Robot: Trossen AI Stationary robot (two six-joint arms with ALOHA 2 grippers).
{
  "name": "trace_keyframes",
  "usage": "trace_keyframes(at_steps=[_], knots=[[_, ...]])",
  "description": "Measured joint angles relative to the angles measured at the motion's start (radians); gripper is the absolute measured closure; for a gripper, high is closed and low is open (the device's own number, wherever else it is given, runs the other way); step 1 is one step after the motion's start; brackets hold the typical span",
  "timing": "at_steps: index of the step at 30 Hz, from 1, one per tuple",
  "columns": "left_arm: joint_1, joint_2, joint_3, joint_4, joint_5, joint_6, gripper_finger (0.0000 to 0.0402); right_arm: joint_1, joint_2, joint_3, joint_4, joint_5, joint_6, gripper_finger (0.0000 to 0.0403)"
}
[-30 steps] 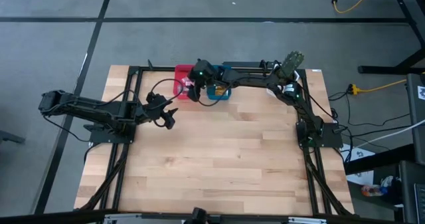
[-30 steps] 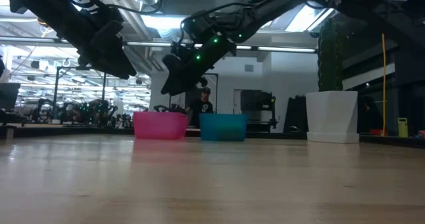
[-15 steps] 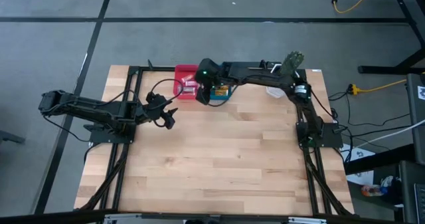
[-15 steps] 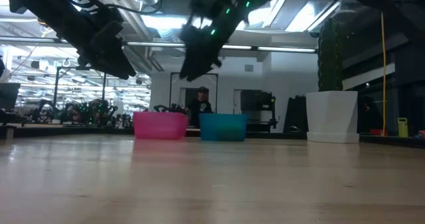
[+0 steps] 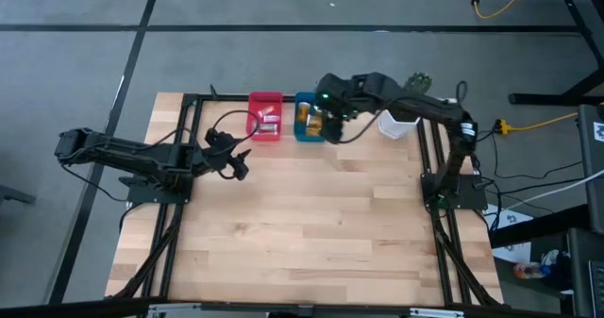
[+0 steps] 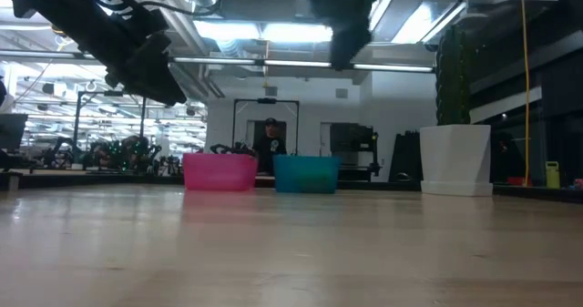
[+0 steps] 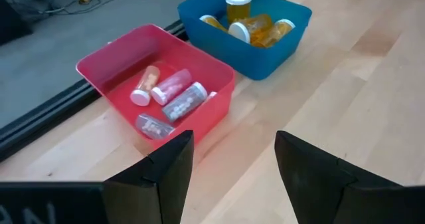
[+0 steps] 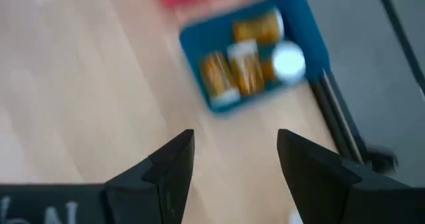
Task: Pick and place medicine bottles into bin by pill shape (circle, oval)
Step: Return to Home Position
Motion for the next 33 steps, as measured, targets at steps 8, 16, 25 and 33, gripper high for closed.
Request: trace_keyframes(at_steps=[8, 16, 25, 33], knots=[[-0.025, -0.156, -0.031, -0.108, -0.08, -0.058, 0.0195, 0.036, -0.216, -0.16, -0.144, 0.104, 0.095, 0.0186], [-0.052, -0.345, -0.262, 0.365, 0.148, 0.182, 0.0195, 0.096, -0.534, -0.497, 0.04, 0.064, 0.12, 0.0186], [0.046, -0.573, -0.453, 0.579, 0.439, 0.27, 0.0195, 0.173, -0.779, -0.749, 0.229, 0.005, 0.155, 0.0186], [0.078, -0.62, -0.453, 0.431, 0.446, 0.258, 0.0195, 0.219, -0.894, -0.905, 0.411, 0.006, 0.148, 0.0186]])
